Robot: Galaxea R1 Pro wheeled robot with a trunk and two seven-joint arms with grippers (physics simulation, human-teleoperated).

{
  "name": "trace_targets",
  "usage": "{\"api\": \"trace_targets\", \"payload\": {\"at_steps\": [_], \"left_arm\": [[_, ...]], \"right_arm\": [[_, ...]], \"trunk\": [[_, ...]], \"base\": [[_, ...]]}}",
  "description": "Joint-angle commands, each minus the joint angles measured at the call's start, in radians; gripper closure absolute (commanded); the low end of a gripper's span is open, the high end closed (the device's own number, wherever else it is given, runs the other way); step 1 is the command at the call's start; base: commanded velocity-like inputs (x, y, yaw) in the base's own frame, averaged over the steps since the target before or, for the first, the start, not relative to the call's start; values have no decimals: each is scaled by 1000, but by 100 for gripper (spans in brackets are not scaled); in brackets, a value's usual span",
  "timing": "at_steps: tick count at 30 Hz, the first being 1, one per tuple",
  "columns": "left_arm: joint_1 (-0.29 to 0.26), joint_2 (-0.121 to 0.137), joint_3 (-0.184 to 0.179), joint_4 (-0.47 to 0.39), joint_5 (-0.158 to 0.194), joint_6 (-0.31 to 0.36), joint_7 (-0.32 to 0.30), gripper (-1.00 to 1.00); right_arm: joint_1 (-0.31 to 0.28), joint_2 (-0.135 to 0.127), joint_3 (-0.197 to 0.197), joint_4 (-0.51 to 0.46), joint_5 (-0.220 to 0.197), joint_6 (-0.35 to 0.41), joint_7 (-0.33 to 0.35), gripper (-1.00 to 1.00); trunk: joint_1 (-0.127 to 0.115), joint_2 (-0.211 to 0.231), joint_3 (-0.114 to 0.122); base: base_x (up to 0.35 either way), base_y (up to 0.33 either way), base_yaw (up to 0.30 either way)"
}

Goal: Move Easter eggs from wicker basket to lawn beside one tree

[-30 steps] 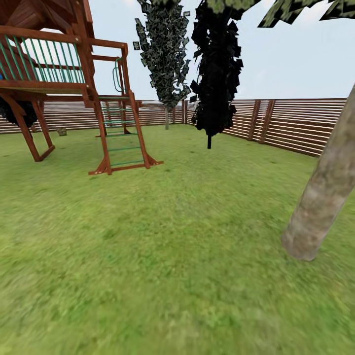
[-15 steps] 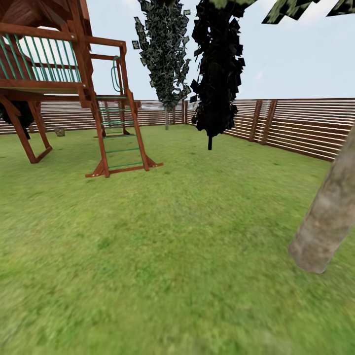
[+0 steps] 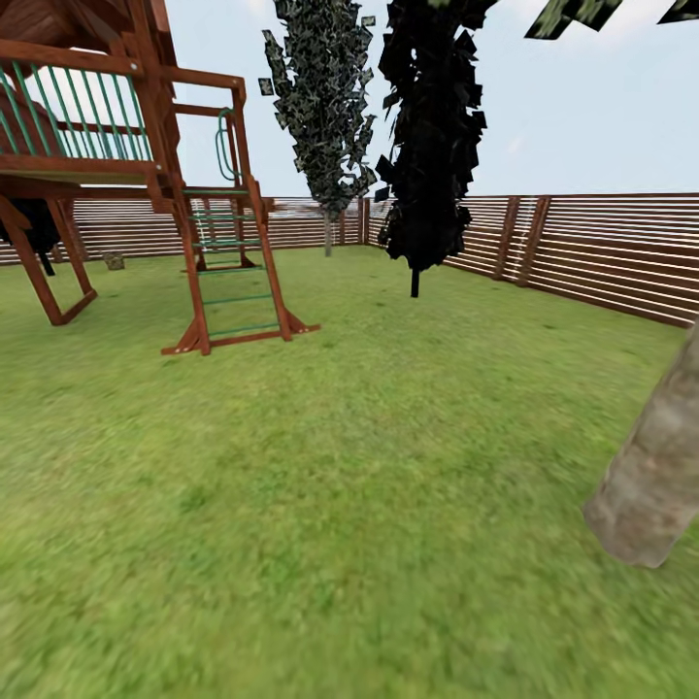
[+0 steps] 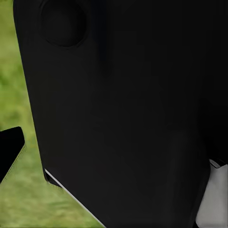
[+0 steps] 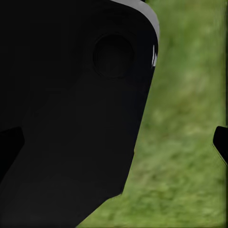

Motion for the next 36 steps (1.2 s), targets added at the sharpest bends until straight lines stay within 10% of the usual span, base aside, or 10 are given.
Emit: {"api": "trace_targets", "payload": {"at_steps": [1, 36], "left_arm": [[1, 0, -1, -2, -1, 0, -3, -100], [1, 0, -1, -2, -1, 0, -2, -100]], "right_arm": [[-1, 0, 5, 2, 2, 0, 1, -100], [-1, 0, 5, 2, 2, 0, 1, -100]], "trunk": [[1, 0, -1], [1, 0, -1]], "base": [[334, 0, 0], [334, 0, 0]]}}
